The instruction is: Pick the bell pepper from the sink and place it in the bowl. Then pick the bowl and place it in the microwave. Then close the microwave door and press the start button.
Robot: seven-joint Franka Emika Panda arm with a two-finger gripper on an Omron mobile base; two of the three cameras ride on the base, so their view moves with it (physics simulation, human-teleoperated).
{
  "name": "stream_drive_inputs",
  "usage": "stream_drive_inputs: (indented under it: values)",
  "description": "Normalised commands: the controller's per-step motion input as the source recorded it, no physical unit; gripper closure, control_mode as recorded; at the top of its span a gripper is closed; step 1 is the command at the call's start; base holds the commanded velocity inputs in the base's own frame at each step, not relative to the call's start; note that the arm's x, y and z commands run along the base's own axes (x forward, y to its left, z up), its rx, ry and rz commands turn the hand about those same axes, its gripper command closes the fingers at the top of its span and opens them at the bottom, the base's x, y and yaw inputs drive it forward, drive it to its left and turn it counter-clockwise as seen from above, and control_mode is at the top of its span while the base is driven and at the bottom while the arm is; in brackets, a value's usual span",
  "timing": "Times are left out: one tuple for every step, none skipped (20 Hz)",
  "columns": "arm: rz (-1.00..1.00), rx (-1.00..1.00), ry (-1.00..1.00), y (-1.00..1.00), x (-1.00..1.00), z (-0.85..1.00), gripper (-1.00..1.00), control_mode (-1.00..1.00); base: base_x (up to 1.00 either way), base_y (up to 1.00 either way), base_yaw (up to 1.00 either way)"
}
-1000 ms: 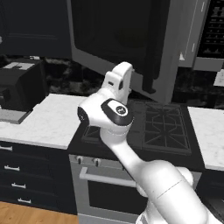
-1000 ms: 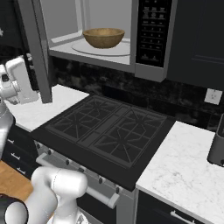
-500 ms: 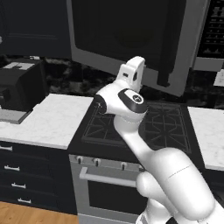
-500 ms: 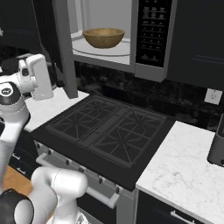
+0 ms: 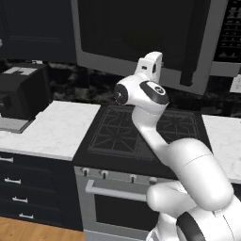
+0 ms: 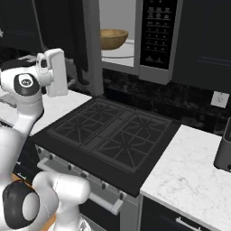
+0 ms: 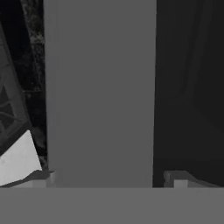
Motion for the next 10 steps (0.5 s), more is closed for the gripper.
stream_drive_inputs:
  values:
    - [0.0,0.0,0.16,-0.12,0.66,0.03,-1.0,-1.0,0.0,0.0,0.0]
    - [0.0,0.0,0.11,-0.09,0.64,0.0,-1.0,-1.0,0.0,0.0,0.0]
    - [0.0,0.0,0.0,-0.09,0.62,0.0,-1.0,-1.0,0.0,0.0,0.0]
    - [0.0,0.0,0.0,-0.09,0.62,0.0,-1.0,-1.0,0.0,0.0,0.0]
    - [0.0,0.0,0.0,-0.09,0.68,0.0,-1.0,-1.0,0.0,0.0,0.0]
    - [0.0,0.0,0.0,-0.11,0.69,0.0,-1.0,-1.0,0.0,0.0,0.0]
    - [0.0,0.0,0.0,-0.17,0.74,0.0,-1.0,-1.0,0.0,0.0,0.0]
    - [0.0,0.01,0.0,-0.19,0.7,0.0,-1.0,-1.0,0.0,0.0,0.0]
    - [0.0,0.03,0.0,-0.26,0.74,0.0,-1.0,-1.0,0.0,0.0,0.0]
    - [0.0,0.03,0.0,-0.27,0.71,0.0,-1.0,-1.0,0.0,0.0,0.0]
